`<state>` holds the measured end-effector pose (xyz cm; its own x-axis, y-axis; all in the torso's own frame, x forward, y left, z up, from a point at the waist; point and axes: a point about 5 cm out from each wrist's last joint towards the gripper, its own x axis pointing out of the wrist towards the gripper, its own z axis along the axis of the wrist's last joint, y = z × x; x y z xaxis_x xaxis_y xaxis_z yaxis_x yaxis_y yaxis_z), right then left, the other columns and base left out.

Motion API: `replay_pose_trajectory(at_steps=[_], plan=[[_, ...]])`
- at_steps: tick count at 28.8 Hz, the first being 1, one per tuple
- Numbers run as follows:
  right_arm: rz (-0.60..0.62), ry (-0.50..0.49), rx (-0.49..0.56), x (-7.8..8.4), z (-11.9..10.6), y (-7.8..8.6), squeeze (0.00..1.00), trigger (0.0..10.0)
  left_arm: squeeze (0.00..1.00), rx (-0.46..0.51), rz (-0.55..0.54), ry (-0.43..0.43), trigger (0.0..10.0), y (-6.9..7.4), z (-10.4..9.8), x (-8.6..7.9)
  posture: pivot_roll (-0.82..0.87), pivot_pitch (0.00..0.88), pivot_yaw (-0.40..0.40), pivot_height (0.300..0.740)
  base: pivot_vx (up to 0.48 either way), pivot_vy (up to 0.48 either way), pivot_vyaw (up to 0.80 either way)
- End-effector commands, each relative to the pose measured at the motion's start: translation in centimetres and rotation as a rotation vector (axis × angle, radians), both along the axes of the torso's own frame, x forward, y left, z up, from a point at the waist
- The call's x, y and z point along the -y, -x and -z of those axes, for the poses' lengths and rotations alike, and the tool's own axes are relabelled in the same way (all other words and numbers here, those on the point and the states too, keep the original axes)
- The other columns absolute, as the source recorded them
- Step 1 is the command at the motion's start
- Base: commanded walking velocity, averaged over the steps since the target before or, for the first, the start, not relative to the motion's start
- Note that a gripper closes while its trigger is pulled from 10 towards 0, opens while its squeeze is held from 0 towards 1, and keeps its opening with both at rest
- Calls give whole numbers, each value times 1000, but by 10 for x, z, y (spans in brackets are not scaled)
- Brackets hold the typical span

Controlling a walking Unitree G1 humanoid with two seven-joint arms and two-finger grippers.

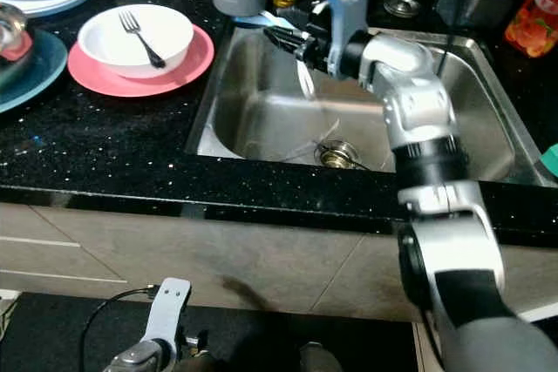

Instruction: Kitchen organization

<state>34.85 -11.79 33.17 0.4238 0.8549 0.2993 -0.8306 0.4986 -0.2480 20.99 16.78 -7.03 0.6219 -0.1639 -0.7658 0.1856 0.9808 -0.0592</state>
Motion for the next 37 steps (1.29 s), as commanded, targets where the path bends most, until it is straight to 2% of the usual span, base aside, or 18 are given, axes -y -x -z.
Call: replay_pose_trajectory(at_steps=[1,4,6,9,13,14,15,17,19,20,22,23,27,37], plan=[[-252,-105,-6,-5,0,30,0,10000,0,-27,-4,13,10000,7,4,0,20,171,-33,740,0,0,0],[-421,-104,-11,-14,13,56,0,10000,0,-26,-3,15,10000,6,4,-1,21,169,-28,740,0,0,0],[-429,-112,-21,-20,17,61,0,10000,0,-26,-3,14,10000,6,3,-2,20,168,-27,740,0,0,0],[-352,-128,-53,-40,24,59,0,10000,0,-28,0,9,10000,6,3,-3,17,164,-25,740,0,0,0],[-300,-204,-61,-72,15,57,0,10000,0,-29,2,6,10000,5,3,-3,22,162,-25,740,0,0,0],[-300,-204,-61,-72,15,57,0,10000,0,-29,2,6,10000,5,3,-3,22,162,-25,740,0,0,0],[-223,-208,-71,-84,12,51,0,10000,0,-28,3,5,10000,5,3,-3,23,156,-29,740,0,0,800],[-176,-206,-80,-89,11,47,0,10000,0,-28,2,5,10000,4,3,-2,26,155,-33,740,0,0,800],[-167,-210,-83,-90,10,46,0,10000,0,-28,2,5,10000,4,2,-2,27,155,-33,740,0,0,800],[-109,-198,-74,-89,9,42,0,10000,0,-28,2,5,10000,4,2,-2,28,153,-38,740,0,0,794],[-80,-185,-62,-89,9,40,0,10000,0,-28,2,6,10000,4,3,-1,28,152,-39,740,0,0,794],[2,-113,-12,-90,9,36,0,10000,0,-29,1,6,10000,4,3,-1,25,148,-40,740,0,0,794],[78,3,68,-94,11,33,0,10000,0,-31,4,5,10000,5,3,-1,24,145,-41,740,0,0,794],[282,176,249,-101,15,19,0,10000,0,-34,10,4,10000,6,3,-1,29,134,-43,740,0,0,709]])
